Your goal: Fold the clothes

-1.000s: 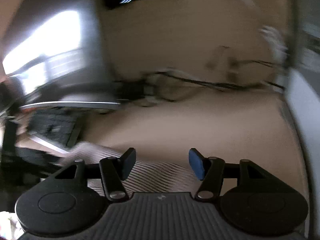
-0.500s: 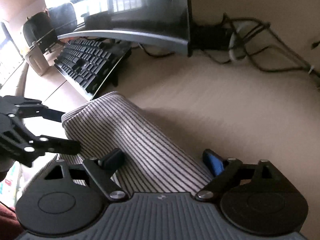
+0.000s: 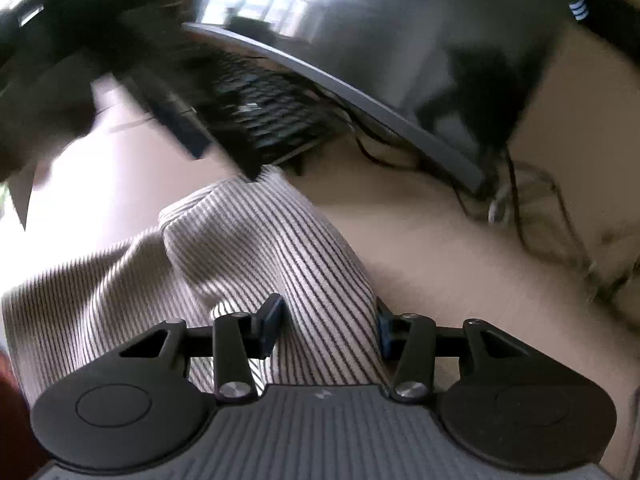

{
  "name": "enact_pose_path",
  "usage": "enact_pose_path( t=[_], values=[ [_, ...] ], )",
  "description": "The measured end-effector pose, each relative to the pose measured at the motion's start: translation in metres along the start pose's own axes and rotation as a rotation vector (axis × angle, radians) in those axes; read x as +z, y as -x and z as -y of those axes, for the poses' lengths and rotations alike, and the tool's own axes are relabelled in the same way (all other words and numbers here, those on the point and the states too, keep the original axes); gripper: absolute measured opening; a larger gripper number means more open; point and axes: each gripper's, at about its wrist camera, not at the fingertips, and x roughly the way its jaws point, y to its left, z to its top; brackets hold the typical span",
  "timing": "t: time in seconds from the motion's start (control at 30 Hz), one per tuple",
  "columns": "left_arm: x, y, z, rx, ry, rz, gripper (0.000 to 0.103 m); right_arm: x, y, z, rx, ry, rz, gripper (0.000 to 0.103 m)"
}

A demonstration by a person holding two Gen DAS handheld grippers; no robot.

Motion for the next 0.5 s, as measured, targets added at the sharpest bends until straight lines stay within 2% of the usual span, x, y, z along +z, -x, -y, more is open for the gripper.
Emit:
enact_pose_path(
  t=[0.2,0.3,0.5],
  values=[
    [0.001,-0.021,-0.001,-0.038,0.056,-0.076,0.095,-0.022,0.018,-0.059,-0.177,0.316,0.064,0.045],
    [0.008,-0.035,0.003,-0.021,0.047,-0.123,0.095,-0.026,0.023,-0.07,-0.206,0.347,0.065,0.043],
    [0.004,-0.04,0.009,-0.023,0.032,-0.14,0.095,-0.029,0.032,-0.076,-0.229,0.358,0.053,0.043]
  ],
)
